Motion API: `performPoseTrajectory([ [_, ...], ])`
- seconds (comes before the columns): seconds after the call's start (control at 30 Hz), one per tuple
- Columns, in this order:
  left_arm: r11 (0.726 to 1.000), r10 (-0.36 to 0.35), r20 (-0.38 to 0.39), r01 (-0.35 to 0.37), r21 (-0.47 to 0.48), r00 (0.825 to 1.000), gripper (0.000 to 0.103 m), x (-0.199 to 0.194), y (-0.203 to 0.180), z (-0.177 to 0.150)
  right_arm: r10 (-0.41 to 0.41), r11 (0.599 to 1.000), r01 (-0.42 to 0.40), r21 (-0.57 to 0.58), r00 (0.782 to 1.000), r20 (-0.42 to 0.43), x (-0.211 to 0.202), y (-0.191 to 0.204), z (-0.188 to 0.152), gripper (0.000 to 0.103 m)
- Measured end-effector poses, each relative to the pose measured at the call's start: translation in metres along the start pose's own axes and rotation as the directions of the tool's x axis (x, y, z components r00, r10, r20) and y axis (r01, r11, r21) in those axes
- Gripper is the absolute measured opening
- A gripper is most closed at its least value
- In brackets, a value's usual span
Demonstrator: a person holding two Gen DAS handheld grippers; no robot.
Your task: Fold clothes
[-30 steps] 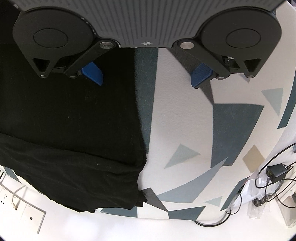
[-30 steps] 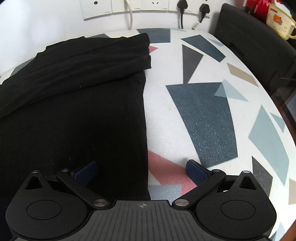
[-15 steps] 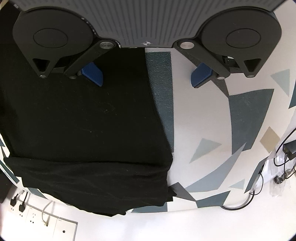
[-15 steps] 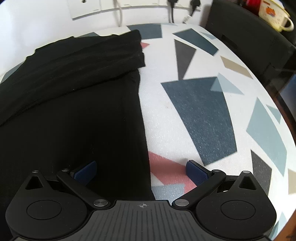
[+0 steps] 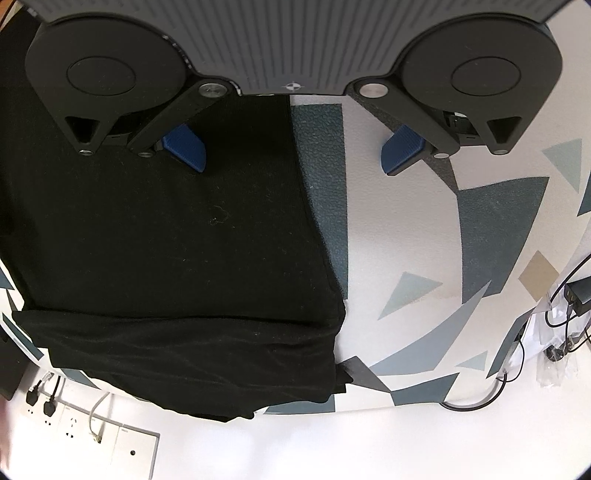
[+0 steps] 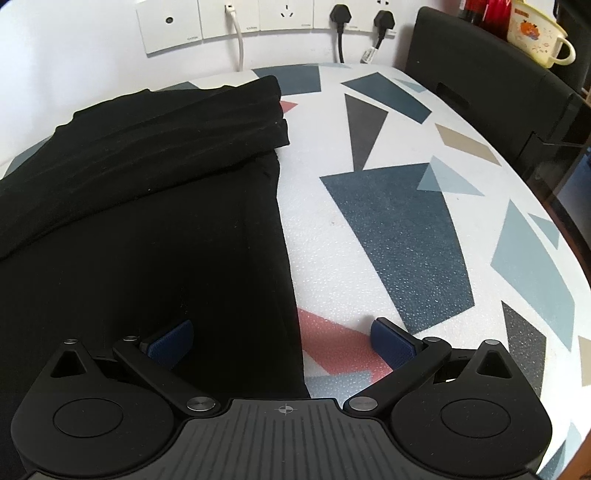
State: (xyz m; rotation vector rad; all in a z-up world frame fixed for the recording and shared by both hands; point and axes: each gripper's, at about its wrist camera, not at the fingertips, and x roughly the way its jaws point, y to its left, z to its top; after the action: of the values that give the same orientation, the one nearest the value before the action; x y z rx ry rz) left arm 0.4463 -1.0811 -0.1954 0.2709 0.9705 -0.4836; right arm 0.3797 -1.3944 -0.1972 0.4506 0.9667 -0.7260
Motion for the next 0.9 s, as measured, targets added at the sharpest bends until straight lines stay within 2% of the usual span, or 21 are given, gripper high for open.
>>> performPoseTrajectory([
  [0.2,1.0,0.019,0.09,-0.017,-0.017,0.996,0.103,-0.004,-0.003,-0.016,0.0,1.0,0.0,-0.002,0.998,0.058,-0.002,0.001,-0.009,0.102],
  [0.47,0.99,0.087,0.058,-0.079,-0.12,0.995,0.103,-0.005,-0.008,-0.015,0.03,0.999,-0.028,-0.044,0.998,0.046,-0.003,-0.002,-0.007,0.102],
  [0.7,0.965,0.15,0.007,-0.145,-0.218,0.989,0.103,-0.009,-0.014,-0.016,0.076,0.991,-0.069,-0.111,0.995,0.062,-0.006,-0.005,-0.014,0.102],
  [0.9,0.951,0.167,-0.033,-0.17,-0.26,0.985,0.103,-0.013,-0.016,-0.018,0.127,0.976,-0.113,-0.187,0.99,0.06,-0.01,-0.009,-0.02,0.102],
])
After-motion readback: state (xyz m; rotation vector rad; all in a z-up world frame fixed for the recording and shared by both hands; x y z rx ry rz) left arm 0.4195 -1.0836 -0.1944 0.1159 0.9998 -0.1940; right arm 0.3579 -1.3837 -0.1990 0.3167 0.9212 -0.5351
